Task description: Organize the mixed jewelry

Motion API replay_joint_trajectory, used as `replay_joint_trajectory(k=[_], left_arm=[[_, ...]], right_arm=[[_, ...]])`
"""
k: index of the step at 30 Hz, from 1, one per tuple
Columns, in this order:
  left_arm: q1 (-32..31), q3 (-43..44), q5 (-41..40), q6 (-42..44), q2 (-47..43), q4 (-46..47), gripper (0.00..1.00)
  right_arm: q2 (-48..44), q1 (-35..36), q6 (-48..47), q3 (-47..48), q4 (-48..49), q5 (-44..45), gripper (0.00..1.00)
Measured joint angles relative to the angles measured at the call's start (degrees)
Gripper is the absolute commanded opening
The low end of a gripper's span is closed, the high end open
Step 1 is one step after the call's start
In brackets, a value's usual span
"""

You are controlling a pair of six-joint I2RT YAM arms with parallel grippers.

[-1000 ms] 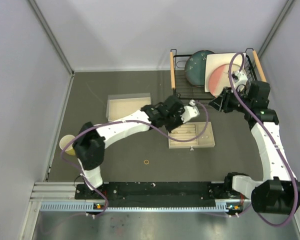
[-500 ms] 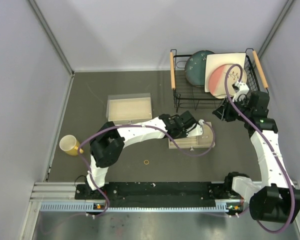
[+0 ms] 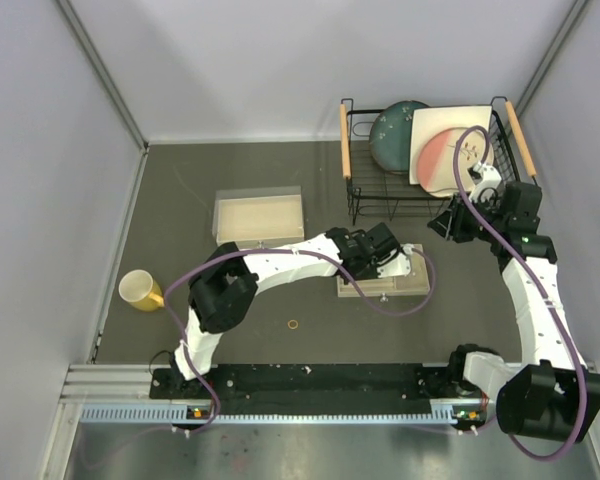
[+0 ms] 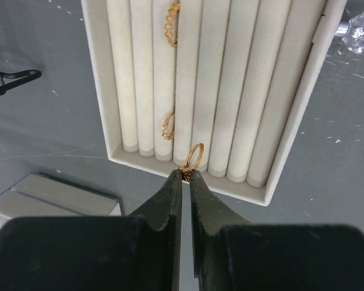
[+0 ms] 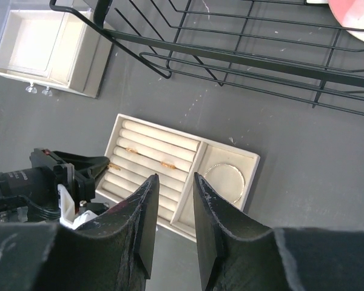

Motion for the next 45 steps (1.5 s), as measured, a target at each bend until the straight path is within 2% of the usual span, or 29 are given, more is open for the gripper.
replay_joint_trajectory(k=[12,45], left_arm=[[-0.2,0.2,1.7,0.2,2.5,-1.0,0.00],[-0.2,0.7,0.1,0.5,3.0,-1.0,0.00]], right_arm=[[0.0,-0.4,0.0,0.0,0.0,-0.6,0.29],[0.3,-0.9,0.0,-0.9,0.0,-1.4,0.29]])
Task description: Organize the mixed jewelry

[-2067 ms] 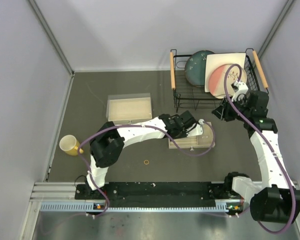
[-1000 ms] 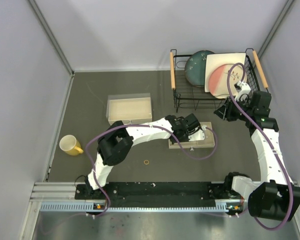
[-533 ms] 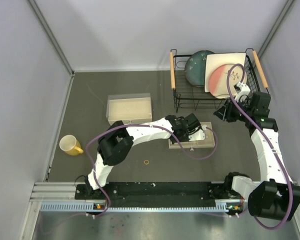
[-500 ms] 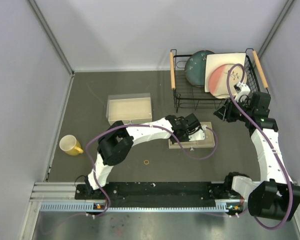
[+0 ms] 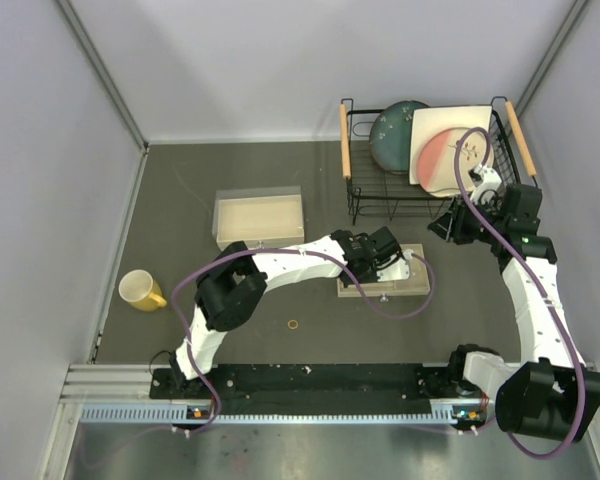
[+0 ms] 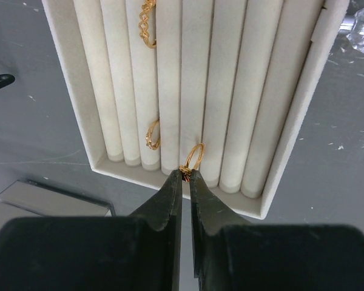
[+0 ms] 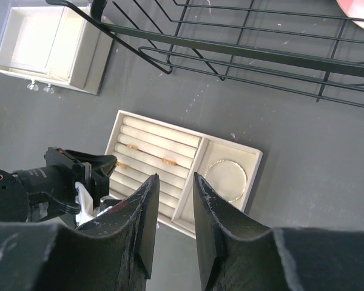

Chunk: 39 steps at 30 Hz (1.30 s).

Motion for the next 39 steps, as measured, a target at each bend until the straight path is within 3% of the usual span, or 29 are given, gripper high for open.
replay_joint_trajectory(k=[34,39], left_arm=[[0.0,0.8,-0.2,0.8,2.8,0.8,0.00],[0.0,1.2,-0.3,0.8,2.8,0.3,0.13]], right_arm=[[0.0,-0.3,0.0,-0.7,0.0,-0.5,0.29],[0.0,-1.0,0.0,-0.7,0.0,-0.7,0.29]])
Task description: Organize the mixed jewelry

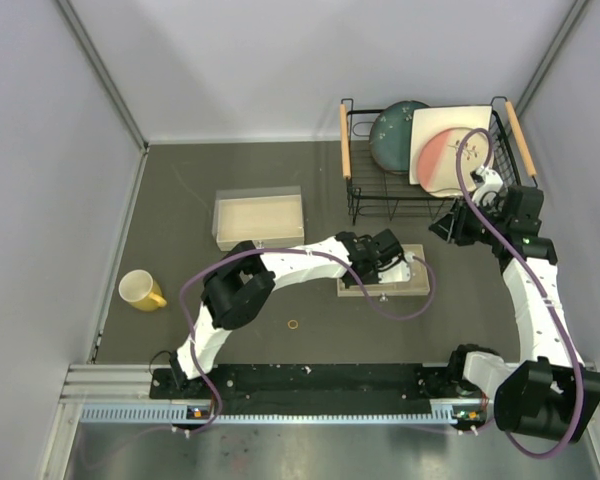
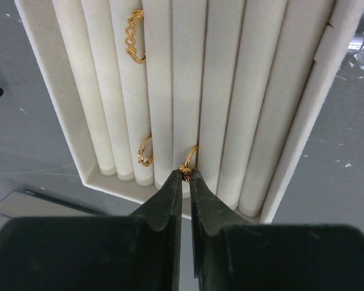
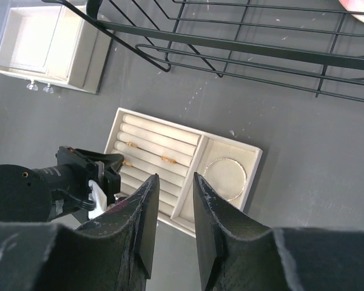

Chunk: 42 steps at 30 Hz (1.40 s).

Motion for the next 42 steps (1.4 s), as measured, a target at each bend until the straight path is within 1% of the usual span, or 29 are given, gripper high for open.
replay_joint_trajectory(k=[1,3,4,8,9,17,21,27,32,35,38,42], left_arm=[[0.0,0.1,-0.1,0.0,0.0,-0.1,0.18],[0.0,0.4,-0.3,0.1,0.0,-0.4,0.23],[0.0,0.8,-0.7,0.0,0.0,-0.5,0.29],[0.0,1.7,-1.7,0.3,-0.2,-0.5,0.38],[0.0,1.8,-1.8,0.3,-0.5,-0.5,0.39],[0.1,1.6,-1.6,-0.5,-3.7,-1.4,0.41],[0.9,-1.1,0.3,-1.6,-8.5,-2.1,0.41],[4.9,-11.4,8.8,-2.1,-22.5,-5.2,0.41],[8.8,-23.6,15.5,-1.5,-32.5,-6.4,0.41],[10.4,-29.6,17.9,-2.3,-34.0,-7.3,0.39],[12.1,-33.5,19.5,-4.5,-33.6,-7.3,0.40],[13.5,-34.9,20.9,-8.1,-32.4,-7.2,0.40]], right_arm=[[0.0,-0.1,0.0,0.0,0.0,0.0,0.30],[0.0,-0.3,0.0,0.0,0.0,-0.2,0.30],[0.0,-0.3,0.0,0.0,0.0,-0.2,0.30],[-0.3,-0.4,0.0,0.0,0.0,-0.2,0.30],[-0.4,-0.4,0.0,0.0,0.0,-0.2,0.30],[-0.6,-0.6,0.0,0.0,0.0,-0.2,0.30],[-0.6,-0.9,0.0,0.0,0.0,-0.1,0.31],[-0.4,-1.0,-0.9,0.0,-0.2,-0.3,0.33],[-0.4,-1.0,-2.2,0.0,-0.4,-0.2,0.36],[-0.4,-1.0,-2.6,-0.1,-0.4,-0.2,0.37],[-0.4,-1.0,-3.0,-0.4,-0.5,-0.1,0.37],[-0.2,-1.0,-3.4,-0.7,-0.6,0.0,0.37]])
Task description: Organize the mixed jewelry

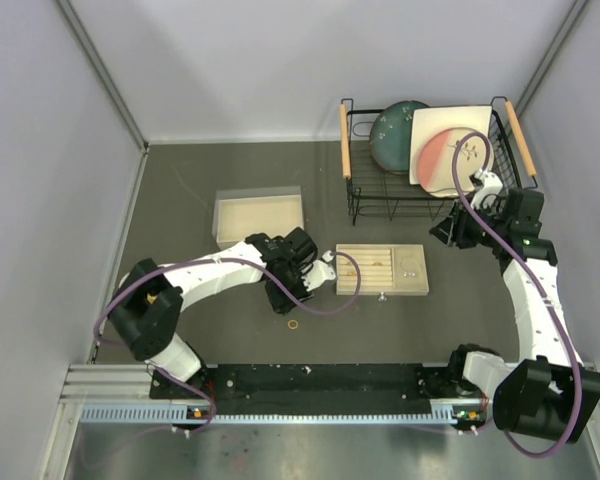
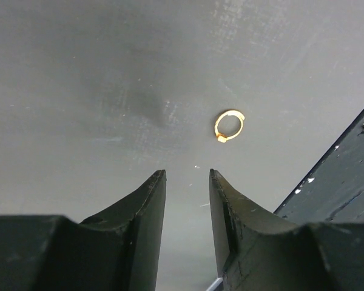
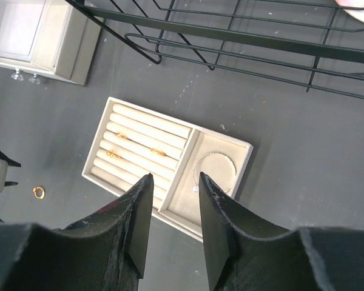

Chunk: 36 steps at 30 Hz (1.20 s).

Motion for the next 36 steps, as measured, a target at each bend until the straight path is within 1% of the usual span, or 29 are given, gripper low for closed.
replay_joint_trajectory(k=[7,16,24,36], left_arm=[[0.7,0.3,2.8,-4.5,4.1,0.9,0.41],[0.7,1.1,4.7,-7.9,7.2,0.9,0.41],[0.7,2.2,6.7,-9.6,9.3,0.9,0.40],[0.3,2.2,6.3,-11.1,10.4,0.9,0.38]], right_arm=[[0.7,0.0,-0.7,-0.6,-0.3,1.1,0.37],[1.1,0.0,-1.5,-0.6,-0.3,2.4,0.37],[1.5,0.0,-1.9,-1.2,-0.4,3.3,0.37],[1.5,0.0,-2.1,-1.2,-0.4,3.5,0.37]])
